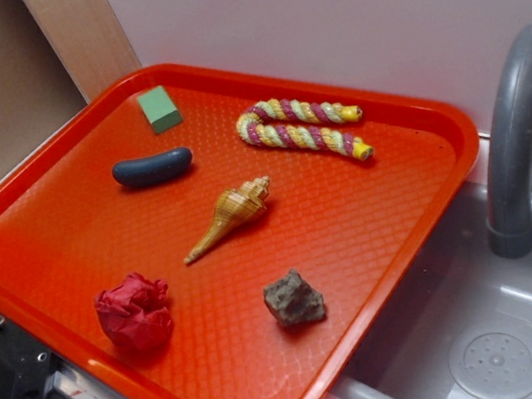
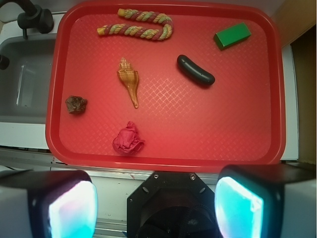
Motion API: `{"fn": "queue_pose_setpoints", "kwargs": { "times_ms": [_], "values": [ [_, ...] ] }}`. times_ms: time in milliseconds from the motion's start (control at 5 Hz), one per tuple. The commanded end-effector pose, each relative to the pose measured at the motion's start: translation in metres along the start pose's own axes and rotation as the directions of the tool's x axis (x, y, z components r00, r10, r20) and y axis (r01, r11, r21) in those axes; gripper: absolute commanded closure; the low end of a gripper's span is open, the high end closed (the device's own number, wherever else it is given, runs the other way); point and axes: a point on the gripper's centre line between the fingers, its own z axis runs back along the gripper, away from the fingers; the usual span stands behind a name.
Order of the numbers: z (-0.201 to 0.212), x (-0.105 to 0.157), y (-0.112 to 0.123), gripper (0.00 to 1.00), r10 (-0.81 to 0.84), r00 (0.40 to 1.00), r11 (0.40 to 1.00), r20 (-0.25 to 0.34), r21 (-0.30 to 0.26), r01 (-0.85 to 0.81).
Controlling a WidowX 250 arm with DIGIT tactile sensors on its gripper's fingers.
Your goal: Grab the rock.
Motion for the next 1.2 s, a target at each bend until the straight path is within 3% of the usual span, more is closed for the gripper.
{"fn": "queue_pose_setpoints", "kwargs": {
  "times_ms": [0, 200, 400, 600, 800, 1000],
  "values": [
    [0.000, 0.000, 0.000, 0.00, 0.000, 1.000, 1.000, 0.000, 0.000, 0.000],
    [-0.002, 0.022, -0.014, 0.00, -0.195, 0.978, 0.980, 0.078, 0.046, 0.191],
    [-0.008, 0.057, -0.041, 0.00, -0.434, 0.897, 0.901, 0.079, 0.059, 0.431],
    [-0.024, 0.078, -0.072, 0.00, -0.650, 0.760, 0.758, 0.007, 0.067, 0.648],
    [-0.056, 0.085, -0.104, 0.00, -0.820, 0.567, 0.566, -0.076, 0.042, 0.823],
    [-0.087, 0.071, -0.124, 0.00, -0.935, 0.345, 0.349, -0.086, -0.038, 0.936]
  ]
}}
